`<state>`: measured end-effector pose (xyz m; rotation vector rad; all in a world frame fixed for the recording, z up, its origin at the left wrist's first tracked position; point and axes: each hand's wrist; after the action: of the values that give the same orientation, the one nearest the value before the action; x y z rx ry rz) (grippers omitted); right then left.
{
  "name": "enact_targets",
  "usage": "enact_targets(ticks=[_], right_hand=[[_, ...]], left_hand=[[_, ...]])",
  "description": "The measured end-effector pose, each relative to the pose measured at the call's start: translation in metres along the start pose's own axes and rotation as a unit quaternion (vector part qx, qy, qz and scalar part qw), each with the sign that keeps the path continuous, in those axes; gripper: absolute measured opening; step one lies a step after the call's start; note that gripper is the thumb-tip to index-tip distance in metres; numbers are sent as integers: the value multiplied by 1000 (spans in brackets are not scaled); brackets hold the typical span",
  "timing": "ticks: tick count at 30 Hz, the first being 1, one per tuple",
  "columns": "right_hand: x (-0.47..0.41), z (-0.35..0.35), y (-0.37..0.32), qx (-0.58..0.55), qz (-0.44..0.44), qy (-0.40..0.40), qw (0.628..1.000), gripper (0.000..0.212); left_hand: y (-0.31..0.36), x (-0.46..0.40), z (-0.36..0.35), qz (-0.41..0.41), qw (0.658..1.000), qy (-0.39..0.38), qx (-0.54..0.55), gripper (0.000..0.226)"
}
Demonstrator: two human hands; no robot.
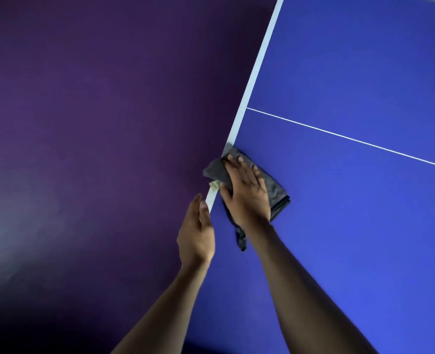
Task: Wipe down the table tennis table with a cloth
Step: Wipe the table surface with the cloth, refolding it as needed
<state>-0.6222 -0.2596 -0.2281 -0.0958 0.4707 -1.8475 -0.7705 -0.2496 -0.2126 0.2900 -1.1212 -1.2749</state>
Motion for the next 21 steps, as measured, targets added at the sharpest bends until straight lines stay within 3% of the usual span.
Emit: enact_targets(ticks=[3, 11, 15, 21], right_hand=[[-56, 5, 31, 8, -29, 18, 999, 61], [-149, 12, 80, 26, -69, 22, 997, 58], [-112, 6, 60, 20, -67, 22, 997, 57], [16, -5, 6, 26, -51, 39, 998, 55]], left_hand=[[1, 8, -10, -58, 989, 90, -101, 59], [-4, -2, -17, -101, 978, 107, -146, 62], [-1, -3, -15, -104, 975, 112, -160, 65], [4, 1, -8, -97, 984, 83, -127, 58]])
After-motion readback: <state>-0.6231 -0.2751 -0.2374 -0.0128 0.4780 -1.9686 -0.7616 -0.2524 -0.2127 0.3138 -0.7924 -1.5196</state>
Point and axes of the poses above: each hand's wrist, its own x-axis away from the middle knuckle, its own z-axis out of the back of the hand, y = z × x, and after that the axes turned 11 degrees about z, right-handed
